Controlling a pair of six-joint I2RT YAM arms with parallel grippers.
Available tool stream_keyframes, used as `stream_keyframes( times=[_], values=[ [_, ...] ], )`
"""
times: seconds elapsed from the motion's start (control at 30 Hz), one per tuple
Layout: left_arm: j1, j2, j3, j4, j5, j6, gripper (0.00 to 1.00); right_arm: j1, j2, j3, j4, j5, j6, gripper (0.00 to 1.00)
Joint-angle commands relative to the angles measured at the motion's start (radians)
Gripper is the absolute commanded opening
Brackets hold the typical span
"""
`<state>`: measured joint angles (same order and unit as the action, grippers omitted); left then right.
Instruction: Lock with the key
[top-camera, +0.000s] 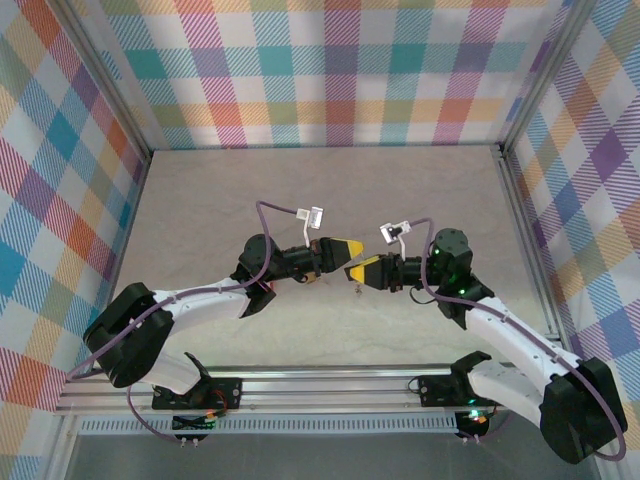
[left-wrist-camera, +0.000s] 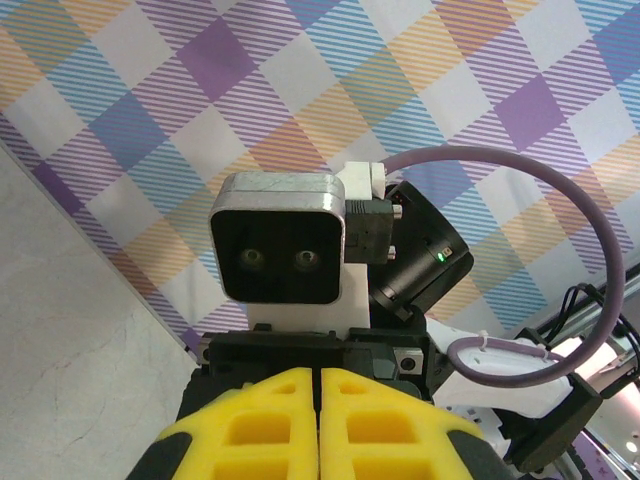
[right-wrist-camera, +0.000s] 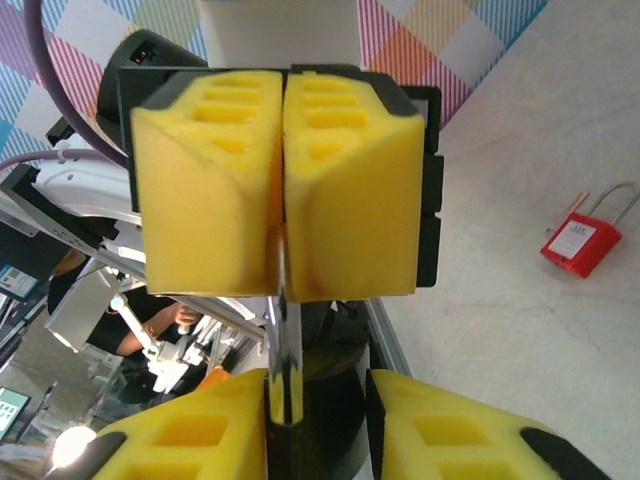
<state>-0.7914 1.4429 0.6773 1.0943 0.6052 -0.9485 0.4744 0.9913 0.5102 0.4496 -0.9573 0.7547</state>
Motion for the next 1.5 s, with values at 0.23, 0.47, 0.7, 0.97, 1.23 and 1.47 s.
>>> stream_keyframes(
  times=[0.23, 0.47, 0.7, 0.97, 1.23, 1.47],
  values=[
    [-0.016, -0.067, 0.025, -0.004, 0.007, 0.055, 0.0, 0.018, 0.004, -0.001, -0.058, 0.04, -0.045, 0.12],
    [-0.017, -0.103, 0.037, -0.099, -0.005, 0.103, 0.0, 0.018, 0.003, -0.013, -0.043, 0.036, -0.036, 0.0],
    [0.012, -0.163, 0.051, -0.24, -0.026, 0.158, 0.3, 0.018, -0.008, -0.019, -0.044, 0.021, -0.044, 0.0],
    [0.025, -0.304, 0.147, -0.723, -0.112, 0.392, 0.56, 0.019, 0.008, -0.014, -0.051, -0.029, -0.051, 0.0],
    [0.02, -0.31, 0.336, -1.303, -0.297, 0.537, 0.59, 0.028, 0.016, 0.005, -0.104, -0.04, -0.092, 0.0],
    [0.013, -0.18, 0.511, -1.663, -0.34, 0.602, 0.59, 0.051, 0.012, 0.025, -0.17, -0.018, -0.143, 0.0]
  ],
)
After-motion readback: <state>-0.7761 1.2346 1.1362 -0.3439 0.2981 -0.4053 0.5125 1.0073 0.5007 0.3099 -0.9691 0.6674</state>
